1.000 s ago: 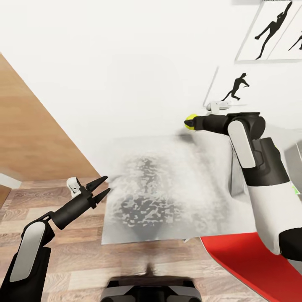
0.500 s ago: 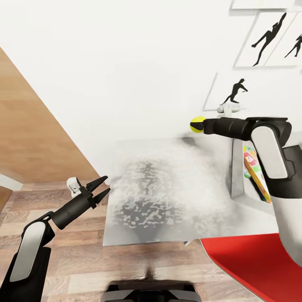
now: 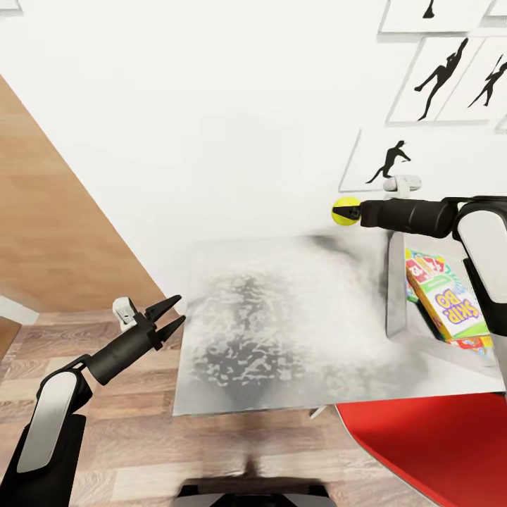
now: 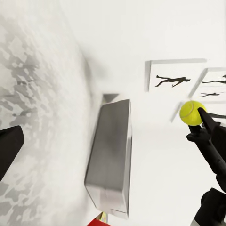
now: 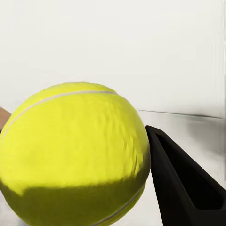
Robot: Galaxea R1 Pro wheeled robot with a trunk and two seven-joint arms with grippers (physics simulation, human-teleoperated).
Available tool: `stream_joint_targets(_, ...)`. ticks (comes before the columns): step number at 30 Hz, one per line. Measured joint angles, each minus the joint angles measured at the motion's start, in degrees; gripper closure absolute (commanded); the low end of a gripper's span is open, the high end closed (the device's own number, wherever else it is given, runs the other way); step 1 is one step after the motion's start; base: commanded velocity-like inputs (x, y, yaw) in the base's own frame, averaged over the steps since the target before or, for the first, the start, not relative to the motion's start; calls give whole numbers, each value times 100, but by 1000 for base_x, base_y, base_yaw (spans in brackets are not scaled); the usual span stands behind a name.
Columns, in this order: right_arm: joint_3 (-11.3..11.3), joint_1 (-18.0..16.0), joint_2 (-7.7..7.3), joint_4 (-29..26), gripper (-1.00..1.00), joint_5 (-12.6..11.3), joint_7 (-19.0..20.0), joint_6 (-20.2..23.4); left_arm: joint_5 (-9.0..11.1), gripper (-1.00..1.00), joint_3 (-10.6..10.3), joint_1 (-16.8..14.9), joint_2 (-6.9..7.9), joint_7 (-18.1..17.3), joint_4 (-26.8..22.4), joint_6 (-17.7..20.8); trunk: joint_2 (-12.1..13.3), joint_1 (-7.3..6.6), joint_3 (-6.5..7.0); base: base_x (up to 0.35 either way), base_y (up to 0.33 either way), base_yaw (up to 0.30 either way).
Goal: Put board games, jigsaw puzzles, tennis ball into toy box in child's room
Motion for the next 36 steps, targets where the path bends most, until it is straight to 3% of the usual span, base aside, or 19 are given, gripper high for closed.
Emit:
stream_joint_targets(5,-17,0,-104,-7,100,-68,0,0,0,-100,-1,0,3,0,0,0,0,0,46,0,0,0)
stream_joint_targets(18,-22,-21,-196,-11,100,-113,0,0,-1,-100,-2,0,8,1,0,0,0,0,167,0,0,0)
stream_joint_targets(25,-48,-27,-423,-11,100,-141,6,0,-4,-100,-3,0,-2,4,0,0,0,0,232,0,0,0)
stream_joint_targets(28,-59,-37,-532,-11,100,-260,7,0,-6,-100,-14,0,-4,6,0,0,0,0,260,0,0,0)
stream_joint_targets(36,-74,-53,-937,-12,100,-909,5,1,-8,-100,-191,-18,-7,10,0,-12,0,0,334,0,0,0)
